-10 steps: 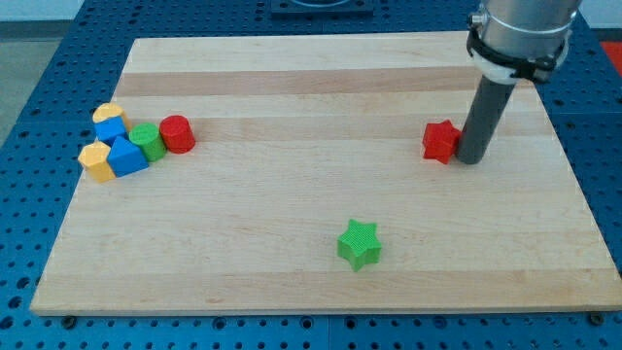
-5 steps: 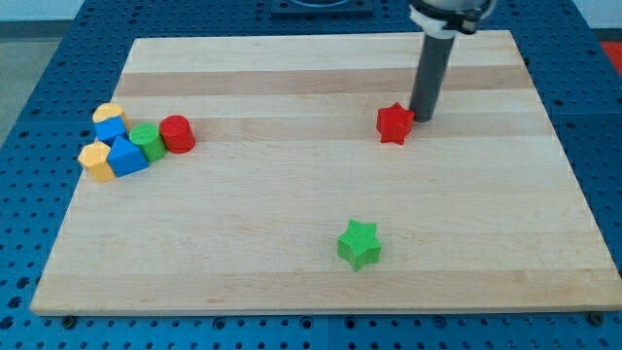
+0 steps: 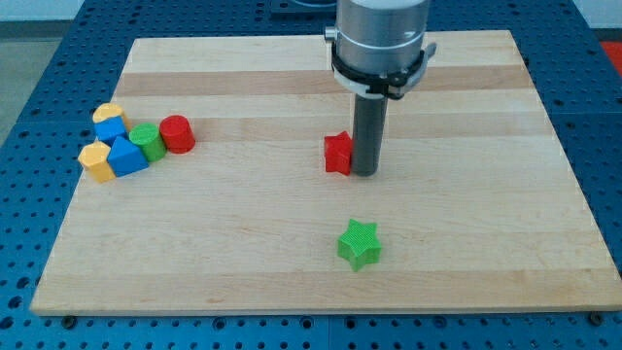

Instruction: Keep the red star below the green circle

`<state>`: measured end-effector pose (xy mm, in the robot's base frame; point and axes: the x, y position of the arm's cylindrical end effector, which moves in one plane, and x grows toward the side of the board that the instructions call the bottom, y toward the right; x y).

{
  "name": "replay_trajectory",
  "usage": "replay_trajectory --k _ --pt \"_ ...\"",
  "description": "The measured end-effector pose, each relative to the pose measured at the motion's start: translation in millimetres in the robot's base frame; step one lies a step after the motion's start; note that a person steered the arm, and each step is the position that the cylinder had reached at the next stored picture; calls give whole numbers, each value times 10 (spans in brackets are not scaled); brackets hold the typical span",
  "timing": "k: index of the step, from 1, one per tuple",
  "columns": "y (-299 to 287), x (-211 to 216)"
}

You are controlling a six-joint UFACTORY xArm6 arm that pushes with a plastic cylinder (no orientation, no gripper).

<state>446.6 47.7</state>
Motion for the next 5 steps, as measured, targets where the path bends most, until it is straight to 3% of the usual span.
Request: replay_trajectory --k 2,5 --pt "-268 -364" --pt "-942 228"
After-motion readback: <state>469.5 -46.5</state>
